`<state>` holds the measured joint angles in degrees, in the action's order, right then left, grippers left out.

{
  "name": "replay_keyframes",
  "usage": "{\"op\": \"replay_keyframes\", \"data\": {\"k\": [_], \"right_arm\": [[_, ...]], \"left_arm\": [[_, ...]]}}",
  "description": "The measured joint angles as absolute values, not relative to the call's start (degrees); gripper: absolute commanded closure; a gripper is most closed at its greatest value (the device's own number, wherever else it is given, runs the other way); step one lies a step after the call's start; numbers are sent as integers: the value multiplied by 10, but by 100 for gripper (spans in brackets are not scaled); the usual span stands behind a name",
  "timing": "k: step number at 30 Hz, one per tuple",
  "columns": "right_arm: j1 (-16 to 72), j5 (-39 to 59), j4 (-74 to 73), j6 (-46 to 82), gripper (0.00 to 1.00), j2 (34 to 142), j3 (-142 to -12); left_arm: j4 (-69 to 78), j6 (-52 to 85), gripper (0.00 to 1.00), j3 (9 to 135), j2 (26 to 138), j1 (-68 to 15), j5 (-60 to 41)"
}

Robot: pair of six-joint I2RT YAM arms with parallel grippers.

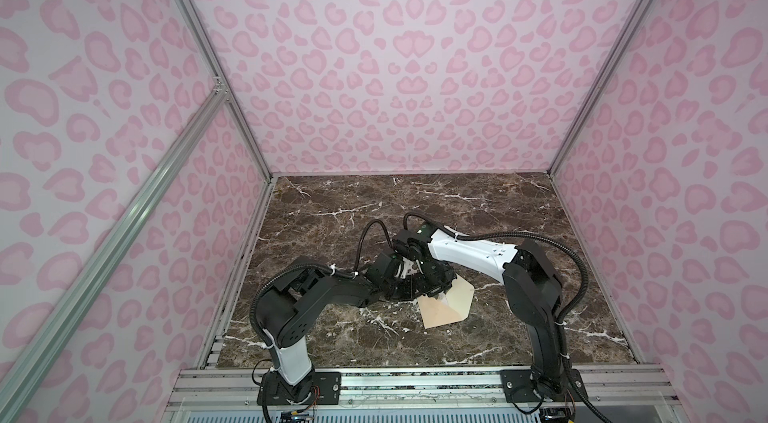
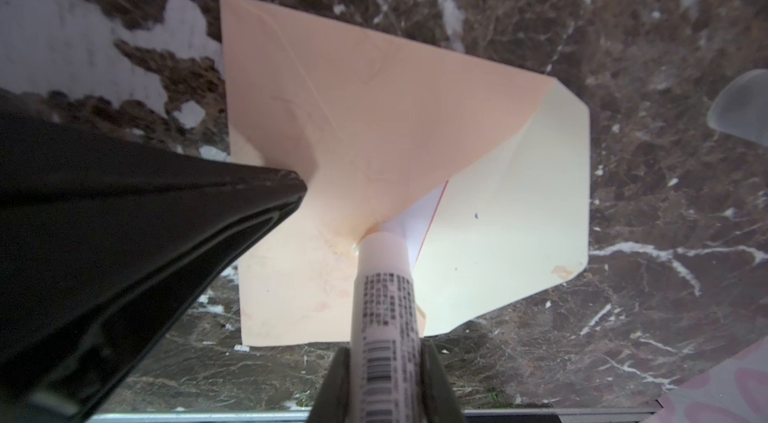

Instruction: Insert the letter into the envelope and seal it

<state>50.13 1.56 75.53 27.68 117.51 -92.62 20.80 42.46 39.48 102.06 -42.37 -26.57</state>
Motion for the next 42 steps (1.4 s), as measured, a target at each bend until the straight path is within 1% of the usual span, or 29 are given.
{"op": "replay_keyframes", "data": {"k": [22,34,42], "right_arm": [[499,14,776,271,100,1203,-954],[502,-14,790,268,100,1224,-987],[503,-22,790,268,100,1222,-987]], "left_arm": [[210,425,97,395,1024,-422,-276],[212,425,96,395,1025,-421,-281],[216,425,96,393,1026,-419,-282]]}}
